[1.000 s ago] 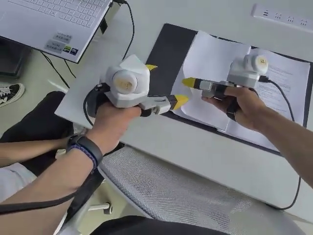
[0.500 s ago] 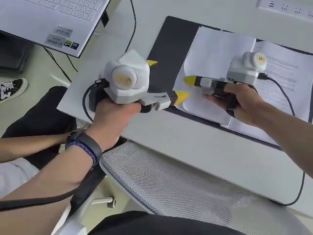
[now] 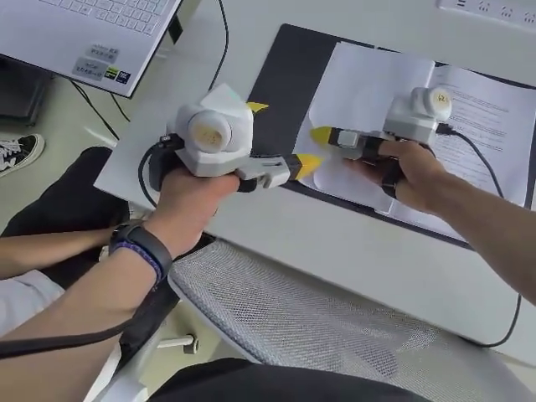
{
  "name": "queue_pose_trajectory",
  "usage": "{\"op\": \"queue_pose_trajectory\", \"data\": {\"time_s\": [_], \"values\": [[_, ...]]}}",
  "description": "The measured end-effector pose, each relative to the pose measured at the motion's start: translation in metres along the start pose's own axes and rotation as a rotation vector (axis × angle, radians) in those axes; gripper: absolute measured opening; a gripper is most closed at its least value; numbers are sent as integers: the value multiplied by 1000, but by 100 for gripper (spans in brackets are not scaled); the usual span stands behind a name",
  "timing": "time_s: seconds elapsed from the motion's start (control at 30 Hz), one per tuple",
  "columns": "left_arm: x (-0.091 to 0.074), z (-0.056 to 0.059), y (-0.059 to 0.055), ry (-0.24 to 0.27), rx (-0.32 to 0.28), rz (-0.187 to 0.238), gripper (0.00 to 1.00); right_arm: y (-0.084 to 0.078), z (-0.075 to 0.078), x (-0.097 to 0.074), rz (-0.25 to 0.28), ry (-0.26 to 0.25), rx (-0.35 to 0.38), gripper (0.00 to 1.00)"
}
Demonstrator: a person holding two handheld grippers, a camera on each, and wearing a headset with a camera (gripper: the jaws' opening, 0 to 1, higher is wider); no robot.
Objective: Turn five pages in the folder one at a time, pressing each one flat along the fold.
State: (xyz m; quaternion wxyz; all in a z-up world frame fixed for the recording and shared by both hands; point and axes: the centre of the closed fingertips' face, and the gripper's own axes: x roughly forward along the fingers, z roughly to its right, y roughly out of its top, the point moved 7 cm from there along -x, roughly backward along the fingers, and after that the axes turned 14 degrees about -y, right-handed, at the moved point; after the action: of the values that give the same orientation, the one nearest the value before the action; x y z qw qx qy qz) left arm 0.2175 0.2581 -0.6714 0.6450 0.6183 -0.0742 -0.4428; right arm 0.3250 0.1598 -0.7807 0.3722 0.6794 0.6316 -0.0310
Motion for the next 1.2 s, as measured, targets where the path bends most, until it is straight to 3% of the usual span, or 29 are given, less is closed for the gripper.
{"op": "queue_pose_trajectory", "data": {"time_s": [0.27, 0.4, 0.53, 1.03, 1.2], "values": [[12, 9, -1, -39, 10, -17, 63, 4, -10, -8, 1, 28, -68, 15], [18, 8, -4, -54, 15, -24, 54, 6, -10, -14, 5, 29, -96, 18], [23, 5, -10, -56, 32, -59, 47, 8, -9, -22, 8, 13, -123, 21], [39, -3, -18, -88, 42, -115, 30, 25, -21, -68, 85, -8, -160, 25], [44, -4, -27, -89, 37, -148, 24, 28, -24, -83, 101, -13, -180, 26]]}}
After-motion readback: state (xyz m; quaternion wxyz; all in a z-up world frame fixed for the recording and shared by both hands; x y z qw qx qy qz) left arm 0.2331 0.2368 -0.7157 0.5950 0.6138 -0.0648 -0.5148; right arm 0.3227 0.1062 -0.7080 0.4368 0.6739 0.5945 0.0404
